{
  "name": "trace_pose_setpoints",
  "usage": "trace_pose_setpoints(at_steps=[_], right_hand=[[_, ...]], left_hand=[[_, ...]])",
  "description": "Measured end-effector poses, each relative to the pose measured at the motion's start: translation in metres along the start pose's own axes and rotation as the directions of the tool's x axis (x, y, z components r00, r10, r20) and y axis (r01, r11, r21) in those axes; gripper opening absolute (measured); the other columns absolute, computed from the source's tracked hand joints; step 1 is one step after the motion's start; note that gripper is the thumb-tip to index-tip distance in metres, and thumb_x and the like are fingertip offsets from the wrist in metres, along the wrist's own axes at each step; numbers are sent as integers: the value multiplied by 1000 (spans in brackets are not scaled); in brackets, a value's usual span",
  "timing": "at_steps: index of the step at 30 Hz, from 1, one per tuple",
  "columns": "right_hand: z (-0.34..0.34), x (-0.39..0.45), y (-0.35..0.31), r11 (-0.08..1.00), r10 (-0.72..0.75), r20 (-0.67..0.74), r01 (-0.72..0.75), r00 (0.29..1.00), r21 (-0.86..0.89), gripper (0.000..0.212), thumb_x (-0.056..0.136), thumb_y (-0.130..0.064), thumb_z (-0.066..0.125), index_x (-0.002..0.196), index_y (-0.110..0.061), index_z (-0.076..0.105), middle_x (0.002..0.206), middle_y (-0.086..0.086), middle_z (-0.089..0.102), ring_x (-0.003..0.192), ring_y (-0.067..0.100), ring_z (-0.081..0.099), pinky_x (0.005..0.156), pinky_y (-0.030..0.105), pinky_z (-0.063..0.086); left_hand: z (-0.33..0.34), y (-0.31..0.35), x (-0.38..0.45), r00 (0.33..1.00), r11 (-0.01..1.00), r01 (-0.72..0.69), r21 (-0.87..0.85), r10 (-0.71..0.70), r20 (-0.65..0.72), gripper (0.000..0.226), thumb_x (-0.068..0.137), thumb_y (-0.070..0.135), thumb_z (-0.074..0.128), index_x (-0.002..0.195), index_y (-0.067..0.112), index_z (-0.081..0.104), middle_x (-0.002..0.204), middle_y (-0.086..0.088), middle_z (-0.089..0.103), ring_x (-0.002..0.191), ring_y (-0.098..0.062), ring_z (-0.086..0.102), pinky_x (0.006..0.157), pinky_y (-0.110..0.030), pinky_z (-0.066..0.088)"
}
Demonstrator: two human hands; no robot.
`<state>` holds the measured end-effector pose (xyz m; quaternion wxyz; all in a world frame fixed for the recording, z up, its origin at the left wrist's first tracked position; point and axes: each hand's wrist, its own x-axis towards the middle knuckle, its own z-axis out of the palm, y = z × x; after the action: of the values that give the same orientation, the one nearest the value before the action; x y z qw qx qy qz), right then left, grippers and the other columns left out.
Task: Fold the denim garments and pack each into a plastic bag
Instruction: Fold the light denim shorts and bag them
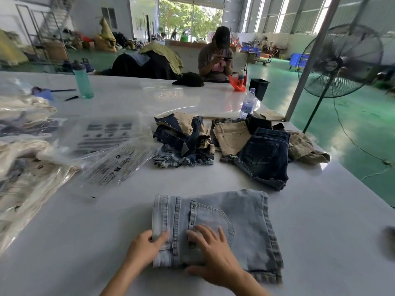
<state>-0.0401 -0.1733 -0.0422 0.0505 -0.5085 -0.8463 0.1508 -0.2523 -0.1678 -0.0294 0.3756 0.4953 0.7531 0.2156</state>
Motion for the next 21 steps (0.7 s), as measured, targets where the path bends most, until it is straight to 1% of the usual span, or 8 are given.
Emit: trace_pose_setpoints(at_steps=[3,5,8,11,13,15,18,21], right_hand=[[9,9,-35,984,-176,11,176,984,-35,84,81,-46,60,150,-31,15,157,5,13,147,20,5,113,56,-8],[8,18,-43,962,-265,-105,257,958,-89,63,86,-32,54,145,-21,33,149,13,35,141,28,28,114,58,15],[-7,24,-44,974,-221,-85,224,972,36,41,96,-33,47,133,-15,50,131,8,55,121,30,48,100,42,40],[-20,35,-37,997,-11,-191,24,982,70,31,100,-34,41,119,-12,53,112,14,65,100,36,59,76,41,43],[-38,40,-38,998,59,-420,-37,906,60,23,97,-20,50,115,-9,58,103,13,69,89,34,65,68,40,49],[-37,41,-39,994,-100,-628,52,772,-95,27,82,-5,63,108,-5,69,101,11,73,89,27,71,69,36,58],[-6,29,-50,894,-431,-503,279,749,-351,32,80,-18,49,100,-15,75,106,1,72,94,17,70,78,26,56],[25,12,-48,898,-432,-343,361,834,-252,33,82,-23,47,100,-21,74,103,-8,71,95,11,68,80,20,53]], left_hand=[[-1,6,-1,993,923,116,-368,-98,69,66,93,59,36,119,5,63,124,-16,61,119,-25,53,97,-31,39],[-3,1,-1,977,855,205,-477,-149,153,68,97,54,29,128,0,57,130,-17,57,123,-28,52,103,-35,37],[-6,-9,-3,967,740,251,-624,-171,187,64,100,45,28,101,-5,69,93,-22,71,88,-31,63,79,-35,47],[-3,-14,-13,979,797,202,-569,-150,137,19,95,16,54,89,4,67,91,-23,67,81,-28,61,71,-34,45],[1,-15,-19,986,844,169,-509,-139,97,10,84,-5,65,88,3,61,87,-23,64,74,-26,58,62,-31,44],[3,-16,-20,981,813,188,-551,-177,72,20,79,-12,65,86,4,56,80,-18,59,67,-24,54,57,-29,41],[1,-16,-18,969,765,222,-604,-241,51,21,80,-14,60,94,2,58,86,-22,63,71,-27,56,61,-31,44],[-1,-19,-25,965,761,243,-601,-253,70,46,54,-13,73,96,-2,57,91,-25,66,79,-32,61,68,-36,49]])
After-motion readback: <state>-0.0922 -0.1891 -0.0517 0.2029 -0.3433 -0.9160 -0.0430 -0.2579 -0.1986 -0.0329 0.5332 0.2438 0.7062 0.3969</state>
